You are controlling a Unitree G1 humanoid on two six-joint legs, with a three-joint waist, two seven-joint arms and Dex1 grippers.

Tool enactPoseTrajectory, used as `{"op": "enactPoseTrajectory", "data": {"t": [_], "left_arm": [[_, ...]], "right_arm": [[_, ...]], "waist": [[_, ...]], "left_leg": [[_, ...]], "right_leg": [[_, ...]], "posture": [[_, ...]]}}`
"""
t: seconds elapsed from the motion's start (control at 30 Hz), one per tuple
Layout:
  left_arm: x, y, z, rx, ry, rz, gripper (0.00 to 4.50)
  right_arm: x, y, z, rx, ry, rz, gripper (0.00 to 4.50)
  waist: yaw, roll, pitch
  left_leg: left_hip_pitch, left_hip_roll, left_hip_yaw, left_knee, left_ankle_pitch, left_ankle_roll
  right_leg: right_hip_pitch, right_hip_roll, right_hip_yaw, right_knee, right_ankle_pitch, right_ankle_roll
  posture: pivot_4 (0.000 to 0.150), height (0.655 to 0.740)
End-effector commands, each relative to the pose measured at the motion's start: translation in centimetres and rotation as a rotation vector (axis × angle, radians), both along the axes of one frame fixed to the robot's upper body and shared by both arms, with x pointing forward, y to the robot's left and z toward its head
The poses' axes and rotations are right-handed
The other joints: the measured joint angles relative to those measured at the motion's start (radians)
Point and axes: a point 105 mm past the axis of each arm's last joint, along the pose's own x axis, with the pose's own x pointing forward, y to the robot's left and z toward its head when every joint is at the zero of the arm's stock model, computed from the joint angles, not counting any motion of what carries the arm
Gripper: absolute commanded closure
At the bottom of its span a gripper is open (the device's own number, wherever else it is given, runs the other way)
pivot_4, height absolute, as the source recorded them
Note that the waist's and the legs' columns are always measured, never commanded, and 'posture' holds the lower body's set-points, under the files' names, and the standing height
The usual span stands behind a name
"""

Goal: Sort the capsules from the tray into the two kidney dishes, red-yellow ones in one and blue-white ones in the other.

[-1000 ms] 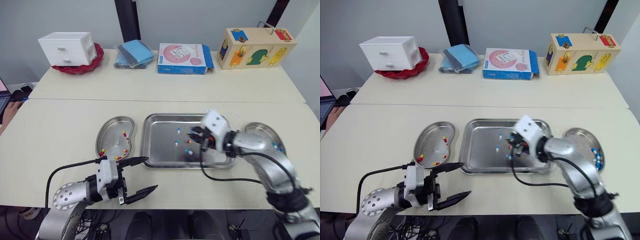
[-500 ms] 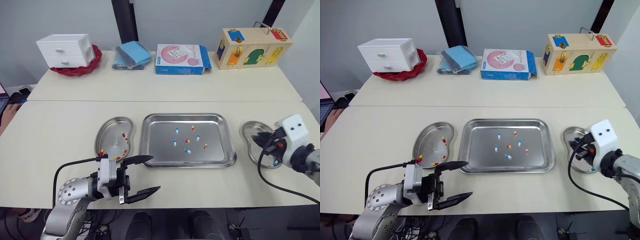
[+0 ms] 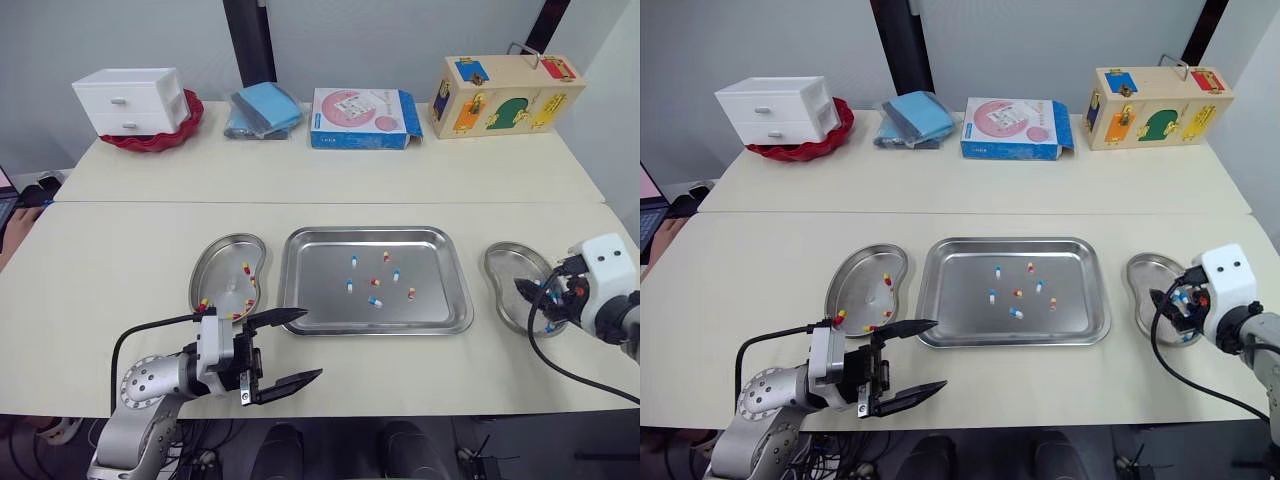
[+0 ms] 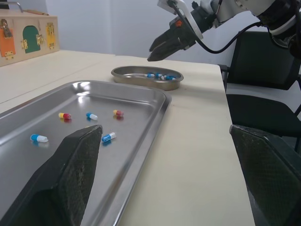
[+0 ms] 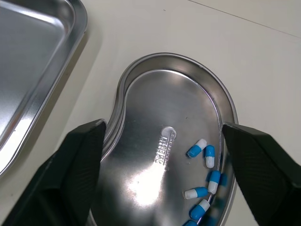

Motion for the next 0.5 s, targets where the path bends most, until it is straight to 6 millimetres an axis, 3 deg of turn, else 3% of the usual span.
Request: {"op": "enactPoseTrajectory", "data": {"t": [0.03, 0.17, 0.3, 0.5], "left_arm": [[-0.1, 0.1, 0.8, -0.015, -0.026, 0.030, 0.00], [-0.2, 1.3, 1.2, 0.011, -0.002, 0.142, 0.00], [-0.2, 4.1, 0.9, 0.106, 0.057, 0.332, 0.00], [-1.0, 11.9, -0.7, 0.272, 0.272, 0.677, 0.00]], "right_arm": [[-0.3, 0.3, 1.8, -0.034, -0.085, 0.060, 0.02], [-1.4, 1.7, 1.9, -0.063, -0.129, 0.195, 0.02], [-3.4, 2.2, 1.3, -0.117, -0.172, 0.346, 0.02], [-6.9, 0.7, -0.5, -0.113, -0.041, 0.501, 0.02]], "waist": [[0.000, 0.000, 0.000], [0.001, 0.000, 0.000], [0.001, 0.000, 0.000], [0.001, -0.001, 0.001]], "left_leg": [[0.000, 0.000, 0.000, 0.000, 0.000, 0.000], [0.000, 0.000, 0.000, 0.000, 0.000, 0.000], [0.000, 0.000, 0.000, 0.000, 0.000, 0.000], [0.008, 0.000, 0.000, 0.000, 0.000, 0.000]], "right_leg": [[0.000, 0.000, 0.000, 0.000, 0.000, 0.000], [0.000, 0.000, 0.000, 0.000, 0.000, 0.000], [0.000, 0.000, 0.000, 0.000, 0.000, 0.000], [0.009, 0.000, -0.001, -0.001, 0.000, 0.000]], "posture": [[0.150, 0.7400], [0.150, 0.7400], [0.150, 0.7400], [0.150, 0.7400]]}}
